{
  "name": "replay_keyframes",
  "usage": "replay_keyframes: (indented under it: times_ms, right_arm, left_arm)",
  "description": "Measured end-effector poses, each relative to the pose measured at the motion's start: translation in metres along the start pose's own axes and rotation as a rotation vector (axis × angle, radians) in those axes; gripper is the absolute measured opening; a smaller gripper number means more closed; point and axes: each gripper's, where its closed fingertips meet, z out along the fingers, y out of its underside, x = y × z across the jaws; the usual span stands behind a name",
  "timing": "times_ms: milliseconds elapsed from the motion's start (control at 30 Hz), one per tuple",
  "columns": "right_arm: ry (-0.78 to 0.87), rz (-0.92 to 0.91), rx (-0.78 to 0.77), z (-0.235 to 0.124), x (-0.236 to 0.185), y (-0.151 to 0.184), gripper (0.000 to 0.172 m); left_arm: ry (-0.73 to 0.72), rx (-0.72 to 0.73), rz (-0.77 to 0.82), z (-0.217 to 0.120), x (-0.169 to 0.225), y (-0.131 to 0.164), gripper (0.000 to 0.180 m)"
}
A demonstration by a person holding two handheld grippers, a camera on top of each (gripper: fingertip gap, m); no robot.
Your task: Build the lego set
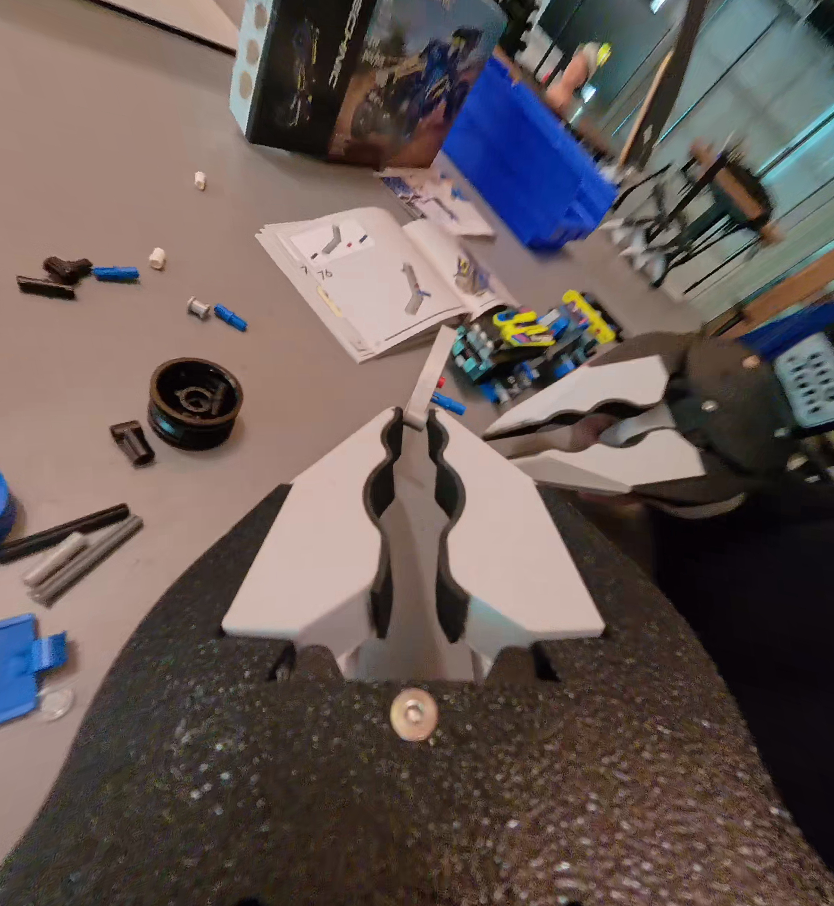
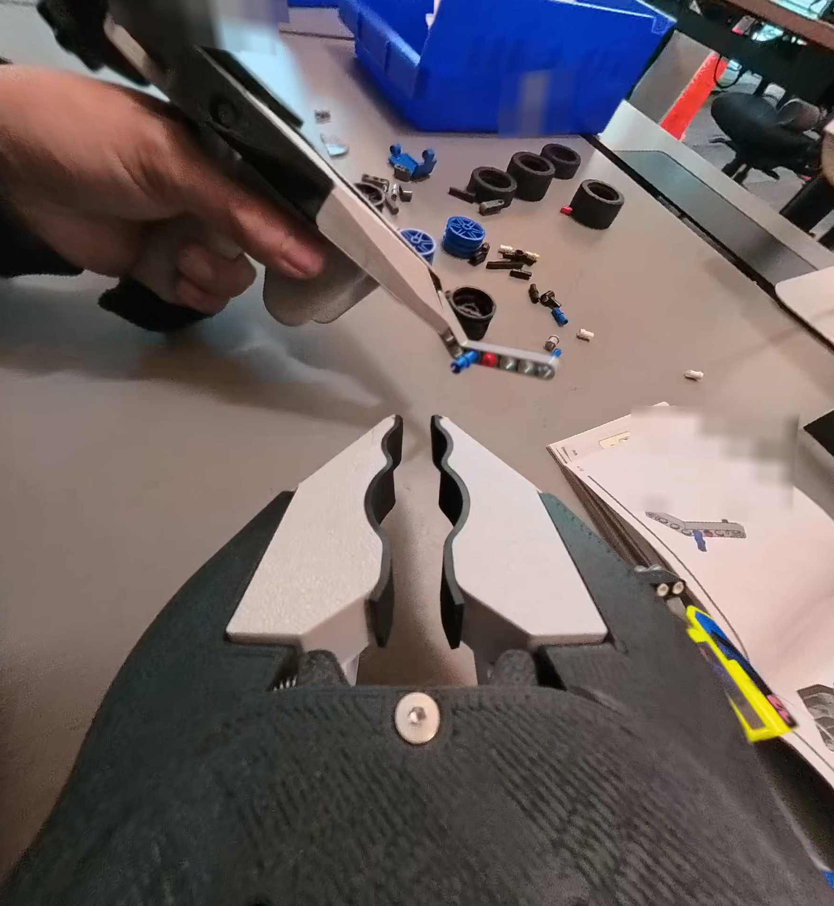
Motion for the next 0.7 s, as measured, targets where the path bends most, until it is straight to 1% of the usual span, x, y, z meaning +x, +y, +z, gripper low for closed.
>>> replay_keyframes:
  times_ms: [33, 100, 200, 300, 433, 500, 600, 700]
  right_arm:
    - [0.006, 0.009, 0.000, 0.001, 0.002, 0.001, 0.011]
    - [0.025, 0.012, -0.007, 0.002, 0.007, 0.002, 0.018]
    - [0.045, 0.039, 0.049, -0.002, 0.014, -0.008, 0.022]
    - [0.018, 0.142, 0.114, -0.007, 0.017, -0.016, 0.024]
    - [-0.017, 0.286, 0.175, -0.009, 0.022, -0.019, 0.027]
    - [-0.022, 0.321, 0.190, -0.008, 0.025, -0.020, 0.028]
    - [0.001, 0.316, 0.208, -0.008, 0.028, -0.022, 0.027]
    - [0.045, 0.267, 0.227, -0.012, 0.031, -0.027, 0.025]
  left_arm:
    - [0.032, 0.022, -0.049, 0.000, 0.002, -0.003, 0.007]
    - [0.119, 0.068, -0.160, 0.000, 0.010, -0.009, 0.007]
    - [0.230, 0.134, -0.335, 0.000, 0.016, -0.018, 0.006]
    - [0.291, 0.150, -0.439, 0.000, 0.018, -0.018, 0.006]
    - [0.300, 0.143, -0.454, 0.002, 0.020, -0.015, 0.006]
    - [0.308, 0.143, -0.455, 0.003, 0.023, -0.016, 0.005]
    - [0.298, 0.132, -0.440, 0.006, 0.024, -0.014, 0.006]
    - [0.274, 0.117, -0.416, 0.009, 0.025, -0.011, 0.006]
